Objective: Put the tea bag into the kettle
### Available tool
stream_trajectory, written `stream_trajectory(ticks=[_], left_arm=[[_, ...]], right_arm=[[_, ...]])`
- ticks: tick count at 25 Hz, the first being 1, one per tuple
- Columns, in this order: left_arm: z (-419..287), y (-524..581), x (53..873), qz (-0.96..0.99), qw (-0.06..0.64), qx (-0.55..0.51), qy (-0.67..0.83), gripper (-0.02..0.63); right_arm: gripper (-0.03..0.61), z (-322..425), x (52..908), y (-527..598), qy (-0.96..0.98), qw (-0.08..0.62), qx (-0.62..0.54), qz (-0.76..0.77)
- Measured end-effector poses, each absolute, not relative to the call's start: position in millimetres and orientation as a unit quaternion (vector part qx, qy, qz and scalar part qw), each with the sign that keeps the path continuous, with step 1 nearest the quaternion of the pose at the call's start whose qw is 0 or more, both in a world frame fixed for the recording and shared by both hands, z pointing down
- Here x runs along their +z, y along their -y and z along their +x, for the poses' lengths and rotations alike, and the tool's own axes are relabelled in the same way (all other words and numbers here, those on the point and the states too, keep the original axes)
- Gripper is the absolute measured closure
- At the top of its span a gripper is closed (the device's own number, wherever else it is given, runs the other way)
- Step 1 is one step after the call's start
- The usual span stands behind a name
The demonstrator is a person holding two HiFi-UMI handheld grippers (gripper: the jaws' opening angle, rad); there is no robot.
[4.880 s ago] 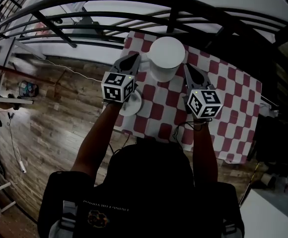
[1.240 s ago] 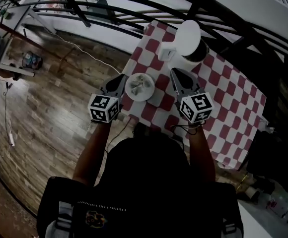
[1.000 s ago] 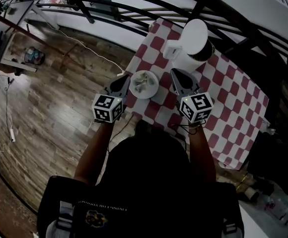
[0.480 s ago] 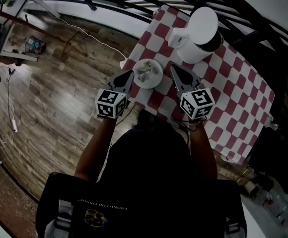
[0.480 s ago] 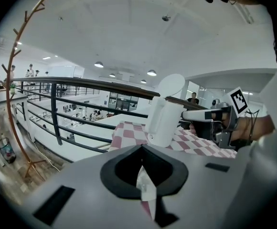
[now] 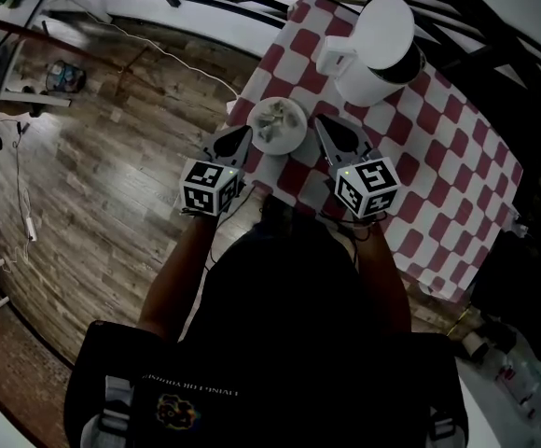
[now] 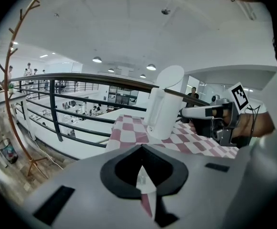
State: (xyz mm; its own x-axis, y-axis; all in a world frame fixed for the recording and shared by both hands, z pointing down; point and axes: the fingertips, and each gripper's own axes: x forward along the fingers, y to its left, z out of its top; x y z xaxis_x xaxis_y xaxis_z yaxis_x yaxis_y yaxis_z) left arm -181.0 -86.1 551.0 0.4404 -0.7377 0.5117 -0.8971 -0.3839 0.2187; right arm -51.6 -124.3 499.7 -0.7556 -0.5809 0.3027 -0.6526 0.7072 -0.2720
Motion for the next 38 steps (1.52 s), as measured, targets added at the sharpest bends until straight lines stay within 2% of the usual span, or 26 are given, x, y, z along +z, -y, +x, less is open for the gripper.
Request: stream_trajectory(ticks=[19,30,35,38], left_arm=[[-171,79,589,0.807,0.257,0.211,0.489,0.609],[-162,70,629,0.793,0.276,0.282,0.464,0.606],[-161,73,639,0.785,0.281,0.301,0.463,0.525],[-156,74,642,0.785,0.283,0.307,0.457,0.511]], right_arm=[[0.566,-78,536,103,0.924,0.142,0.201,0.293],[0.565,-100,572,88,0.925,0.183,0.218,0.254],[0.556,-107,590,82,0.92,0.201,0.234,0.242],[0.498,-108,601,79,0.916,0.212,0.247,0.234]])
